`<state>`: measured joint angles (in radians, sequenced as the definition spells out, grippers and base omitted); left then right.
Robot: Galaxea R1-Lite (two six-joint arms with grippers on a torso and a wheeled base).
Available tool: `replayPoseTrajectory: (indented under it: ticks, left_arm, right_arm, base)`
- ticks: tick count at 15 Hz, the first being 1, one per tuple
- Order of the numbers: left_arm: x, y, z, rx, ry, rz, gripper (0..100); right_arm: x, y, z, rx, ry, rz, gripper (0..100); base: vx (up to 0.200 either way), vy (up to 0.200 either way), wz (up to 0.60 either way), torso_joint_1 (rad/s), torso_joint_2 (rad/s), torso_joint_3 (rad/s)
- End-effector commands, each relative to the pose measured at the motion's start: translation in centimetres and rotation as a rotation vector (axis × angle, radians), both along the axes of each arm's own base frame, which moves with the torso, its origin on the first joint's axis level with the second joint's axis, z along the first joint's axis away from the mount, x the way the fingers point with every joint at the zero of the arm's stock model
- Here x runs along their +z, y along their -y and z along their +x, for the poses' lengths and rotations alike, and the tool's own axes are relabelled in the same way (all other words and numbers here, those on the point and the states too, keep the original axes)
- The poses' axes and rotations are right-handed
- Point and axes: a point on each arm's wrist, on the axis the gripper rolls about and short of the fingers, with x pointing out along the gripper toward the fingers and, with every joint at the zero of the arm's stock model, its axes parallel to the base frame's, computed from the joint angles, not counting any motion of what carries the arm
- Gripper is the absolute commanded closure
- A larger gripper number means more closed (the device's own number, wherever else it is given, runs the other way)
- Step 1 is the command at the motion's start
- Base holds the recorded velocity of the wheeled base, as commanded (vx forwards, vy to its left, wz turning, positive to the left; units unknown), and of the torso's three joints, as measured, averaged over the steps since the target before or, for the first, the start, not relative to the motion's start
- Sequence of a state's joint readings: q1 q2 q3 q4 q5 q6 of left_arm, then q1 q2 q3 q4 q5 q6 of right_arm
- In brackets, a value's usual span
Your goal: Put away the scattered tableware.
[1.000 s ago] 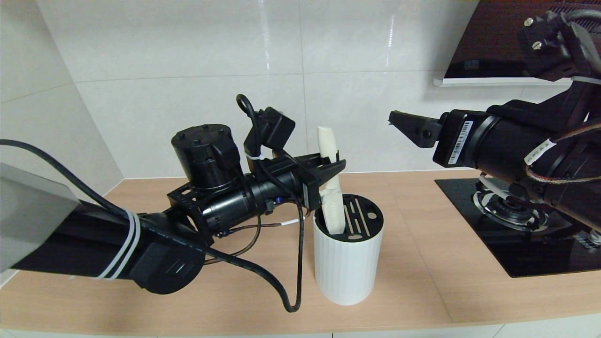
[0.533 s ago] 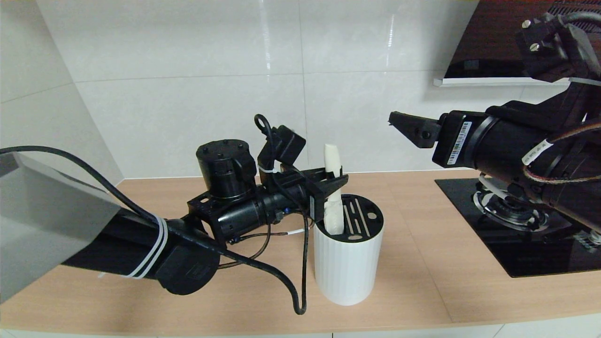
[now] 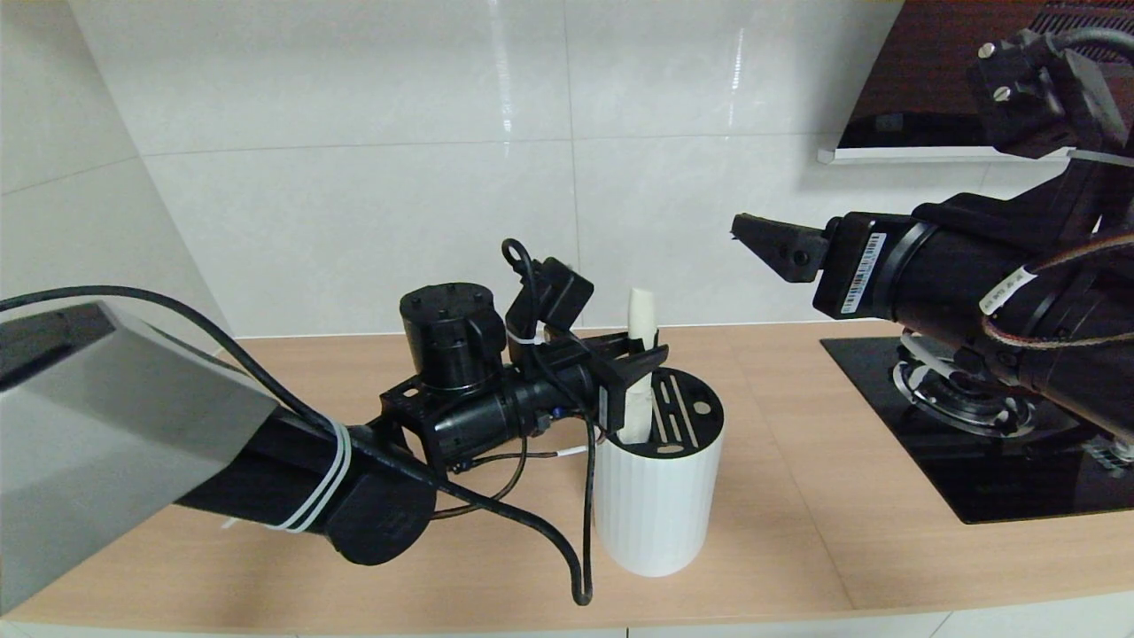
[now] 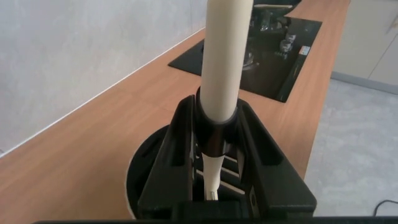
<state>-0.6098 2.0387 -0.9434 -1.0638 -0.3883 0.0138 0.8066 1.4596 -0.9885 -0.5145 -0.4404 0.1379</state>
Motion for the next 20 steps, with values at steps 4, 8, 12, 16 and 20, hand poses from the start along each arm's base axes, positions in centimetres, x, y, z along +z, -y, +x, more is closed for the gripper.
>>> replayPoseTrajectory:
  ticks: [4, 8, 12, 16, 20]
  left_arm:
    - [-0.1, 0.3, 0.0, 0.009, 0.016, -0.011, 100]
    - [0.3, 0.4, -0.7, -0.004, 0.025, -0.015, 100]
    - [1.3, 0.4, -1.7, -0.007, 0.041, -0.027, 0]
    - [2.0, 0.2, -1.5, 0.022, 0.059, -0.043, 0]
    - [2.7, -0.6, -0.7, 0.068, 0.078, -0.058, 0]
  right_arm:
    - [-0.1, -0.1, 0.0, 0.0, -0.004, -0.003, 0]
    - [-0.2, -0.1, 0.1, 0.0, -0.005, -0.005, 0]
    - [-0.2, -0.1, 0.1, 0.0, -0.005, -0.005, 0]
    - [-0.2, -0.1, 0.1, 0.0, -0.006, -0.006, 0]
    - [-0.2, -0.1, 0.1, 0.0, -0.006, -0.006, 0]
  base:
    - [0.0, 0.0, 0.0, 0.0, 0.0, 0.0]
    - [0.0, 0.0, 0.0, 0.0, 0.0, 0.0]
    - [0.0, 0.0, 0.0, 0.0, 0.0, 0.0]
    - [0.0, 0.0, 0.0, 0.0, 0.0, 0.0]
    - [0.0, 0.0, 0.0, 0.0, 0.0, 0.0]
